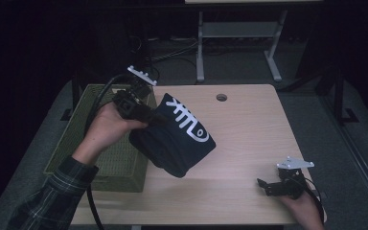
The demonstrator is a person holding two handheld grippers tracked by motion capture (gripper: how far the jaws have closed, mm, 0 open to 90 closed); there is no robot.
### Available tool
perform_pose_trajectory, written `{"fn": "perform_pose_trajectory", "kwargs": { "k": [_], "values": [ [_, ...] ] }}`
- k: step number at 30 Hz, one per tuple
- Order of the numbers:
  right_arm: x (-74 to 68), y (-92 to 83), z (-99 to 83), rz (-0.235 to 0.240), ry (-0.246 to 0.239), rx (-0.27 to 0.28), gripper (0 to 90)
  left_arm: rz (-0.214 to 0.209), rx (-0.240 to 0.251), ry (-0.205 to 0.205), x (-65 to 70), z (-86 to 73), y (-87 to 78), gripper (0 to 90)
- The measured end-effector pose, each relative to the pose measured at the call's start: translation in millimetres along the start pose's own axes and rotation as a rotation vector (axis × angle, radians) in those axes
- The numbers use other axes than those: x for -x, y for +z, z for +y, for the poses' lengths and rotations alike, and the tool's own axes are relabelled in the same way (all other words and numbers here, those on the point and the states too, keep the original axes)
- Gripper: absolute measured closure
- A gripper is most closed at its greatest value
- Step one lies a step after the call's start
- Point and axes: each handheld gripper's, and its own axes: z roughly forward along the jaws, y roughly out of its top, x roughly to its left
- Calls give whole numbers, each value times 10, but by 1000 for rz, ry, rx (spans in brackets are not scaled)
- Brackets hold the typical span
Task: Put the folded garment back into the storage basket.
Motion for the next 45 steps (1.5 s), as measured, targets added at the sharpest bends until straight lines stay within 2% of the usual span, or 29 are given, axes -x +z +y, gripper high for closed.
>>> {"fn": "perform_pose_trajectory", "kwargs": {
  "k": [8, 23, 31, 38, 45],
  "values": [
    [-1, 0, -1, -1, 2, 0, 28, 56, 42, -54, -163, -123, -352, 716],
    [1, -1, 0, -3, 2, -1, 27, 136, 91, -130, -414, -309, -792, 715],
    [1, -1, 0, -3, 2, -1, 27, 161, 98, -176, -550, -433, -920, 714],
    [1, -1, 0, -5, 4, -1, 28, 194, 107, -243, -747, -615, -1053, 714],
    [2, -1, 0, -6, 5, 0, 28, 213, 107, -311, -928, -800, -1101, 714]
  ]
}}
